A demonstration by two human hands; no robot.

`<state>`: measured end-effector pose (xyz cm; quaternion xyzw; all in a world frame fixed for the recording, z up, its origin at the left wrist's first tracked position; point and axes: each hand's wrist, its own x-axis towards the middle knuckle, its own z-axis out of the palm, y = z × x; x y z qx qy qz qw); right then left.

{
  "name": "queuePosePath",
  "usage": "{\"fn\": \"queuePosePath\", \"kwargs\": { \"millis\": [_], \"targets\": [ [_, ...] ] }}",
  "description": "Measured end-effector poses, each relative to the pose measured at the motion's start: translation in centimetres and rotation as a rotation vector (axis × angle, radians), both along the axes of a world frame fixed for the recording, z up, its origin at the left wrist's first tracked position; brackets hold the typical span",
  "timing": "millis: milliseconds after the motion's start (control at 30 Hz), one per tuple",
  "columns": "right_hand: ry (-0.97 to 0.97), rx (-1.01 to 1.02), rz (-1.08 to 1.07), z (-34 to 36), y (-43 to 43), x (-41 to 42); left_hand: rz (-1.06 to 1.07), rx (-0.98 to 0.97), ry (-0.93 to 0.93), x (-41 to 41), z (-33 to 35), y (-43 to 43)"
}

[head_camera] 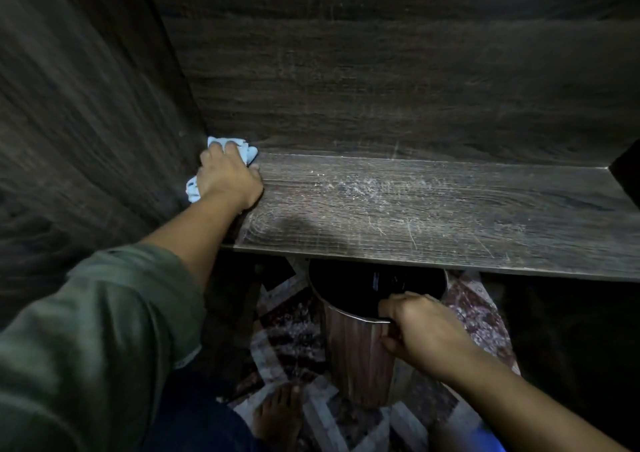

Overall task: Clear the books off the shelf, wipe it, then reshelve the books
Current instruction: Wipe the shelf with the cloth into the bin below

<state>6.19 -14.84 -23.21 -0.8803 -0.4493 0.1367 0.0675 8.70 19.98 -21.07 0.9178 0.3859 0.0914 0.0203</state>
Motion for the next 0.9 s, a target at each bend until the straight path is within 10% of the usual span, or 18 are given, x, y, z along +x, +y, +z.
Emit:
{"fn": "queuePosePath", "kwargs": {
  "millis": [433, 600, 767, 900],
  "targets": [
    [0.012, 0.005, 0.006, 0.1, 0.4, -0.4, -0.305, -0.181, -0.431, -1.4, -1.4, -13.0],
    [-0.005, 0.009, 0.009, 0.5, -0.1, -0.6, -0.015, 0.078, -0.333, -3.8, 1.1, -6.5],
    [-0.001, 0.038, 0.013, 0.5, -0.7, -0.4, -0.01, -0.02, 0.017, -7.1, -0.1, -3.0],
    [-0.002, 0.039, 0.006, 0.4, -0.8, -0.4, 0.026, -0.045, -0.06, -6.8, -0.7, -3.5]
  ]
}}
